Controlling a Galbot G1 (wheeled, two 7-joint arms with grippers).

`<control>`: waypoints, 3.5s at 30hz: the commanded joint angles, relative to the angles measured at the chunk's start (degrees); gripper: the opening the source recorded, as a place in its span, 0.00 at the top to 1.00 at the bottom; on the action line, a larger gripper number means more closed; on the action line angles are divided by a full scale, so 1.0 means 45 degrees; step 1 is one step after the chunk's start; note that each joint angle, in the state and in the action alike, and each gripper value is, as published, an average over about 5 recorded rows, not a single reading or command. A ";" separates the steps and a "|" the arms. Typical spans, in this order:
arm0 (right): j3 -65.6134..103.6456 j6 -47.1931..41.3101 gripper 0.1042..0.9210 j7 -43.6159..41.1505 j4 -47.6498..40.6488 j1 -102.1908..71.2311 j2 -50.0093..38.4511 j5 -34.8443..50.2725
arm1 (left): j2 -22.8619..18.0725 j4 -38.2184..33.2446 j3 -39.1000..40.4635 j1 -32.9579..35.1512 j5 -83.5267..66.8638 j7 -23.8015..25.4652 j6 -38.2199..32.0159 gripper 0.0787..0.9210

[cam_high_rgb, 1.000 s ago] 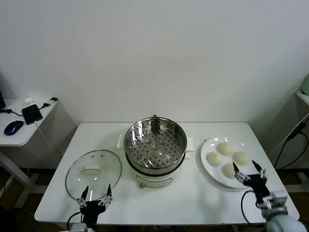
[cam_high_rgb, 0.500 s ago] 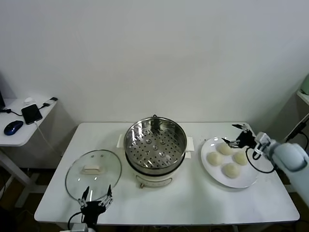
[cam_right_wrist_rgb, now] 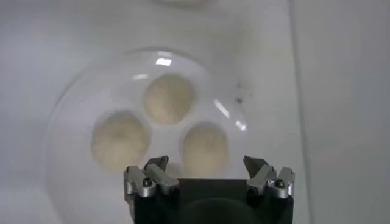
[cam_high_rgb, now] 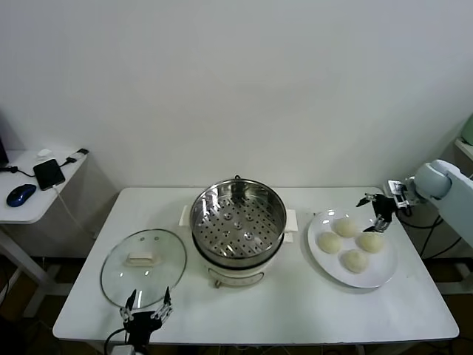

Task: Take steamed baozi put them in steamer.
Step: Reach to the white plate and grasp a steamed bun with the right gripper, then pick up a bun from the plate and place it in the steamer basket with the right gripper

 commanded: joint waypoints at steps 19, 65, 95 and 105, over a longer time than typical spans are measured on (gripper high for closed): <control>-0.0070 -0.0004 0.12 -0.0070 -0.5160 -0.0282 0.4277 -0.1022 | 0.0065 0.0593 -0.0017 0.0142 0.0040 -0.0220 -0.0477 0.12; -0.7643 0.0538 0.33 -0.0655 0.3129 0.8824 0.4544 0.3758 | -0.0256 -0.0149 0.0390 0.0540 0.0540 -0.0317 -0.0373 0.12; -0.3669 0.7680 0.34 0.3167 0.2902 0.2831 0.7349 -0.7793 | -0.0139 0.0183 0.0485 0.0329 0.0647 -0.0359 -0.0435 0.12; -0.2686 0.7666 0.31 0.3766 0.1393 0.2250 0.8225 -0.8746 | -0.0173 0.0277 0.0582 0.0297 0.0659 -0.0433 -0.0488 0.12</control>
